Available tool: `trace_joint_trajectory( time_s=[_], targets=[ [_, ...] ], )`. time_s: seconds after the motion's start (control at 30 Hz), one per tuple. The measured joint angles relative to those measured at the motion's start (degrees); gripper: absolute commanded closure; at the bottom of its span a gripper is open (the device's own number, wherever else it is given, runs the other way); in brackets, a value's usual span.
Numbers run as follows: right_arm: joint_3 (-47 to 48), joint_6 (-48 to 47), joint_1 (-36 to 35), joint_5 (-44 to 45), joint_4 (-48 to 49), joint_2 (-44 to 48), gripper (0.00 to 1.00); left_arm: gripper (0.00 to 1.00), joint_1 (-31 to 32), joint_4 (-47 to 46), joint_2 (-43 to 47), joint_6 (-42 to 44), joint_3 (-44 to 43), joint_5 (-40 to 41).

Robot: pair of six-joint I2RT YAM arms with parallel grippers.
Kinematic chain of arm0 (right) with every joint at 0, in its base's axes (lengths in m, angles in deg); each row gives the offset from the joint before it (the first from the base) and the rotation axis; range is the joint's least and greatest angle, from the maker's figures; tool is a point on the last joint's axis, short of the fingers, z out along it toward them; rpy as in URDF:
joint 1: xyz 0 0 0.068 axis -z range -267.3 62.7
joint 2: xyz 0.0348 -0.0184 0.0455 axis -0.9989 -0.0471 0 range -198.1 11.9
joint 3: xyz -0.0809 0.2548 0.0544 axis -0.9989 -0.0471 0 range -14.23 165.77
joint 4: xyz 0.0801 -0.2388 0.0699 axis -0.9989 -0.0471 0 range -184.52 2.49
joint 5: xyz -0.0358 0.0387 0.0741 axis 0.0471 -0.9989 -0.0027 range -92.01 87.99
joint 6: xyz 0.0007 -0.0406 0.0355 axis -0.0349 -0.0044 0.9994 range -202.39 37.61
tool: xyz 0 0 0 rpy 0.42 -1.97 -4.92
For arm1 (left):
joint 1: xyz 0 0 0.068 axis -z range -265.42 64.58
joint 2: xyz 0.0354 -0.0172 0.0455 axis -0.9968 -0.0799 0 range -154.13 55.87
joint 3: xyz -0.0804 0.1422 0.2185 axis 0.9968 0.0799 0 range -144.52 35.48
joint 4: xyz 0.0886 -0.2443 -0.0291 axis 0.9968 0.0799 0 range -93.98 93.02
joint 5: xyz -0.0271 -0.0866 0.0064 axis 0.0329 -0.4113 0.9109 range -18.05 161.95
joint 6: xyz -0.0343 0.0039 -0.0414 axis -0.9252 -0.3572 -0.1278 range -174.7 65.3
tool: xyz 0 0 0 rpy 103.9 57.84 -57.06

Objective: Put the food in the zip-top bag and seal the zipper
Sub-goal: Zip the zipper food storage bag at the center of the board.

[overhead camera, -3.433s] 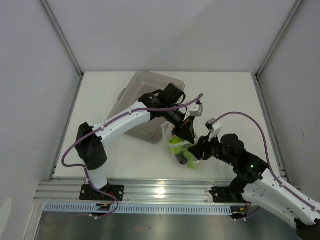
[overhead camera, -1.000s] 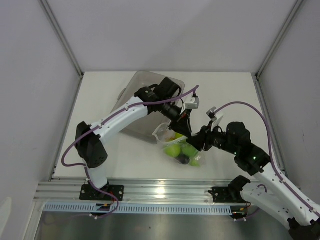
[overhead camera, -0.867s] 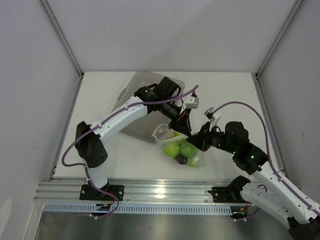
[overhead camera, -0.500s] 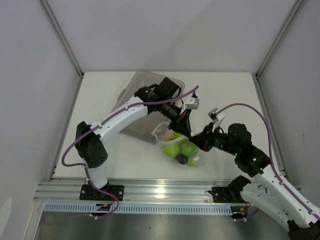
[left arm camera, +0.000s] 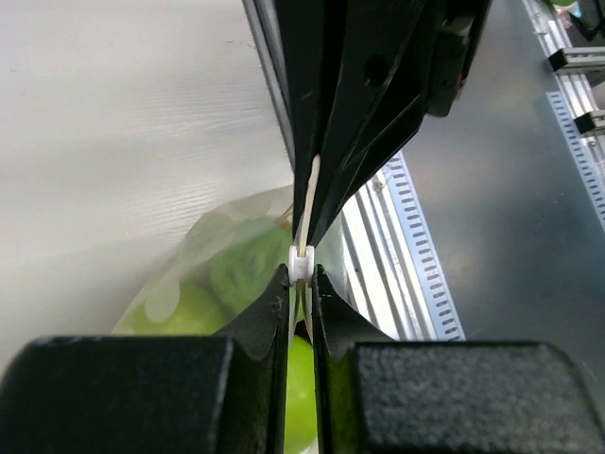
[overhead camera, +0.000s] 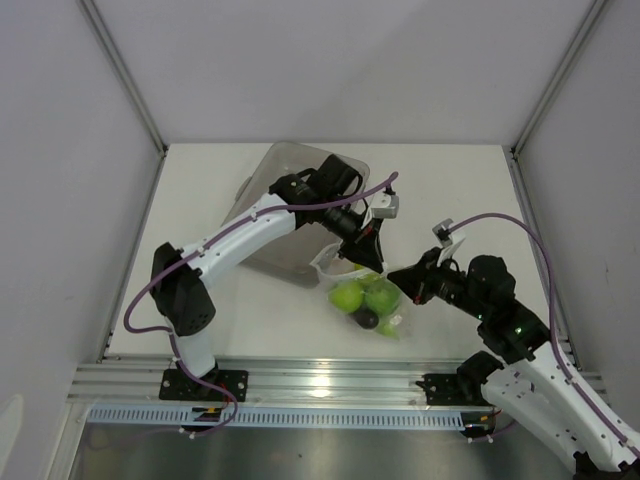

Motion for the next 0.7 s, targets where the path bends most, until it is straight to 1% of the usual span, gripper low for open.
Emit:
trace_joint_trajectory(
  time_s=[0.27,0.47,0.7],
  targets=[
    [0.0,2.05,1.09,3.45,-4.17,4.74,1.0,0.99,-2.08,-3.08,0.31,-0.87,3.3,1.29],
    [0.0,3.48,1.4,6.47,-5.86,6.47,1.0,0.99,-3.28,-3.82,1.53,-1.14,5.05,2.16],
    [1.38,4.44,1.46,8.41,-9.11,7.39,1.0,0.99,-6.12,-5.68,4.76,-2.56,9.6,3.43]
  ],
)
